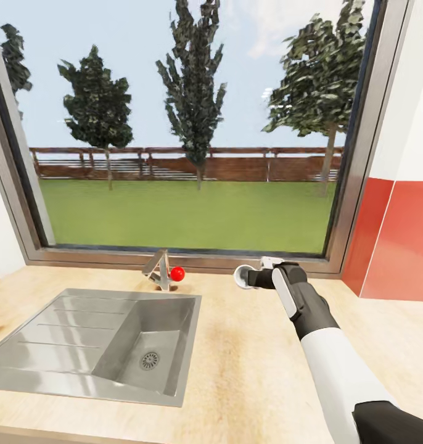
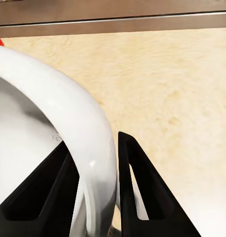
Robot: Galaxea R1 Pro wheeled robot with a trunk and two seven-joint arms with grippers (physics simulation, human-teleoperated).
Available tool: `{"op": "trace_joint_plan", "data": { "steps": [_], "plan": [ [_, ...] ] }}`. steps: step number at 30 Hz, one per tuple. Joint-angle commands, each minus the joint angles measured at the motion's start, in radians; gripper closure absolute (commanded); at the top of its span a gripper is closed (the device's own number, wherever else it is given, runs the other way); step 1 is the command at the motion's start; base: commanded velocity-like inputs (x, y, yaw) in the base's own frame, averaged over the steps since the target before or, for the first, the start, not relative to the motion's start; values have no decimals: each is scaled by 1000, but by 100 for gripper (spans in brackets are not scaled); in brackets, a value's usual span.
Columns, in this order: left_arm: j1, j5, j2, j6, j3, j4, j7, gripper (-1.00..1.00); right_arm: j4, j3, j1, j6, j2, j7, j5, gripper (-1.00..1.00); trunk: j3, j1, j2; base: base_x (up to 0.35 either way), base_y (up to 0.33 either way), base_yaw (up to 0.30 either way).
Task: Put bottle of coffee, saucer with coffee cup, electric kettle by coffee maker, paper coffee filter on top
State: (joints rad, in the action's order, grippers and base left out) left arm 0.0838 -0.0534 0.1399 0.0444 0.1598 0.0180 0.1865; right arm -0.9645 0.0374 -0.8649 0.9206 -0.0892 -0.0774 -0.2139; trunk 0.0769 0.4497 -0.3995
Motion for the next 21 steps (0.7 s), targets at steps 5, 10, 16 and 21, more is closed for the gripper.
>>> {"op": "trace_joint_plan", "data": {
  "steps": [5,10,16,21],
  "plan": [
    [1,-6,-4,5,7,2,2,-100,0,1,0,3,-1,-7,-10,100,7,0,-1,0,0,0],
    [1,-7,-5,5,7,2,2,-100,0,1,0,3,-1,-7,-10,100,15,0,-1,-26,-14,0],
    [1,-6,-5,5,7,2,2,-100,1,1,0,3,-1,-7,-10,100,25,0,-1,-193,-136,0],
    [1,-6,-5,5,8,2,2,-100,1,2,0,3,-1,-7,-10,100,32,0,-1,-254,-161,26]
  ]
}}
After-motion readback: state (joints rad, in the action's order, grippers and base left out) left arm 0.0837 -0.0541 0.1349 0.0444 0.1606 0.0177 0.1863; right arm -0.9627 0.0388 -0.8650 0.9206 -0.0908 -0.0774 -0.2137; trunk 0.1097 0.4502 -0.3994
